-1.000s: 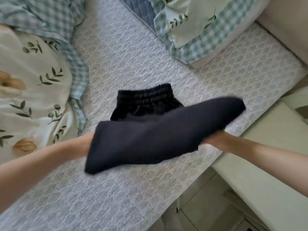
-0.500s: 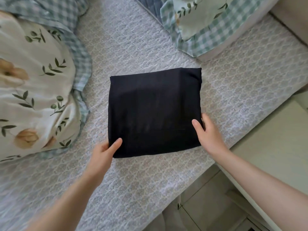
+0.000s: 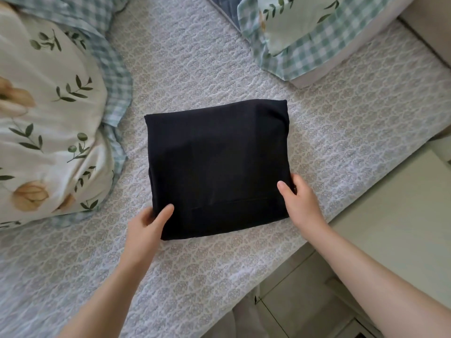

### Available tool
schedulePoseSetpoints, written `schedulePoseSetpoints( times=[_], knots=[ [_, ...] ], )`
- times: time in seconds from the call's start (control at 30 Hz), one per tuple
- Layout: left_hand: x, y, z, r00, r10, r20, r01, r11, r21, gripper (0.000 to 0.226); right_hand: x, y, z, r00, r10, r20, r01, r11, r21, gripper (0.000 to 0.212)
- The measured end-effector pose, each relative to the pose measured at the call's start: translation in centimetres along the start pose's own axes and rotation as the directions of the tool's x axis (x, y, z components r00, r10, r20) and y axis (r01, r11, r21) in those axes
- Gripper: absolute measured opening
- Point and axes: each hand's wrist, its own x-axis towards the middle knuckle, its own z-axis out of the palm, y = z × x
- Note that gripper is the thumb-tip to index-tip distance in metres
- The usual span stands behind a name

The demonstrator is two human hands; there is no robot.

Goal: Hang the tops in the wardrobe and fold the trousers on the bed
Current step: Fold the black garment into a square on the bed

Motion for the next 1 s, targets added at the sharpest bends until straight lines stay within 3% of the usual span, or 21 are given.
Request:
schedulePoseSetpoints(
  times=[0.07, 0.13, 0.2, 0.27, 0.33, 0.43, 0.7, 0.8, 1.0],
  knots=[
    [1.0, 0.9, 0.1, 0.994, 0.02, -0.105, -0.02, 1.0, 0.007, 0.027, 0.6, -0.8, 0.1, 0.995, -0.063, -0.081, 0.046, 0.979, -0.2, 0.015],
    [2.3, 2.1, 0.3, 0.986, 0.061, -0.155, -0.055, 0.998, 0.042, 0.036, 1.8, -2.3, -0.2, 0.99, -0.1, -0.103, 0.07, 0.962, -0.262, 0.042],
    [3.7, 3.5, 0.9, 0.99, 0.065, -0.127, -0.058, 0.997, 0.059, 0.043, 3.2, -4.2, -0.6, 0.997, -0.017, -0.069, 0.008, 0.993, -0.121, 0.067],
    [4.7, 4.8, 1.7, 0.996, 0.03, -0.089, -0.028, 0.999, 0.02, 0.049, 4.3, -5.6, -0.6, 0.997, 0.067, -0.023, -0.067, 0.998, 0.009, 0.077],
    [5.2, 5.4, 2.5, 0.997, 0.005, -0.072, -0.005, 1.0, -0.004, 0.045, 4.5, -6.2, -0.2, 0.993, 0.116, -0.006, -0.116, 0.993, 0.029, 0.082],
    [5.3, 5.3, 2.5, 0.998, -0.06, -0.021, 0.058, 0.994, -0.088, 0.023, 4.1, -6.2, 0.8, 0.991, 0.124, -0.043, -0.125, 0.991, -0.043, 0.083],
    [4.0, 4.2, 1.2, 0.97, -0.202, 0.137, 0.228, 0.951, -0.211, 0.039, 2.8, -4.4, 0.5, 0.969, 0.246, 0.03, -0.248, 0.965, 0.082, 0.077],
    [3.3, 3.5, 0.9, 0.958, -0.225, 0.179, 0.264, 0.936, -0.235, 0.04, 2.0, -3.4, 0.4, 0.974, 0.226, -0.001, -0.225, 0.969, 0.1, 0.07],
    [1.7, 2.5, 1.4, 0.983, -0.179, 0.042, 0.183, 0.936, -0.299, 0.043, 0.6, -1.8, 0.8, 0.972, 0.219, -0.086, -0.206, 0.97, 0.132, 0.056]
  ],
)
